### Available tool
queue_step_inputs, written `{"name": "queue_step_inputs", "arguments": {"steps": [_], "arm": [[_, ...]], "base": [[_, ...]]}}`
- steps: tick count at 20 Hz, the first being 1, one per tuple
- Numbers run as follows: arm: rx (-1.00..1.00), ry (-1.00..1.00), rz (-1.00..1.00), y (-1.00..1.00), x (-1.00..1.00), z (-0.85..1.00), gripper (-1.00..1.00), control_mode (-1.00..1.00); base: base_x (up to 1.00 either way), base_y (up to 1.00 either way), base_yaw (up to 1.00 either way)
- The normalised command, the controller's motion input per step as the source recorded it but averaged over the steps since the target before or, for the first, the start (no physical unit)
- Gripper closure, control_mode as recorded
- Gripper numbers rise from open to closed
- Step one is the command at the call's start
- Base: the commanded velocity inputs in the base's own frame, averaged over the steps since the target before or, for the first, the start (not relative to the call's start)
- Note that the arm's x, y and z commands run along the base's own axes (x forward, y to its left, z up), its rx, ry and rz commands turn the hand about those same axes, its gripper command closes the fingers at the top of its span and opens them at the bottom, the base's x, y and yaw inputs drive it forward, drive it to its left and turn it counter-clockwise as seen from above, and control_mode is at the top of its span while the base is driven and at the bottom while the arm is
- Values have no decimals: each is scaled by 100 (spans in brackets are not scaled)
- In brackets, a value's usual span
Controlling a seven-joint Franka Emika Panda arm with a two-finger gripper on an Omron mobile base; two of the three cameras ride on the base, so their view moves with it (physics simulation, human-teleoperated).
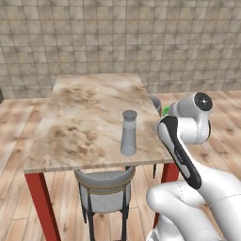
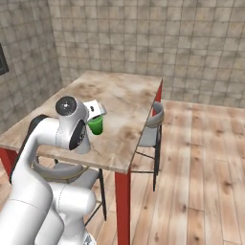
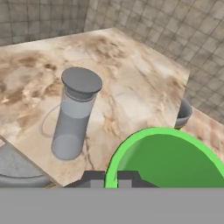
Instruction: Place the pitcher and cup on the dining counter for serving.
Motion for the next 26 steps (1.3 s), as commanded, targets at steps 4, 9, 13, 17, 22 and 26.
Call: {"name": "queue_step_inputs", "arguments": {"steps": [4,9,13,17,22,26], "arm": [[0,0,0,0,0,0,100,100],[-1,-1,0,0,0,-9,100,-100],[-1,-6,0,0,0,-47,100,-100],[0,-3,0,0,5,-47,100,-100],[0,0,0,0,30,-51,100,-100],[0,3,0,0,31,-32,100,-100]], "base": [[31,0,0],[2,0,0],[0,0,0],[0,0,0],[0,0,0],[0,0,0]]}}
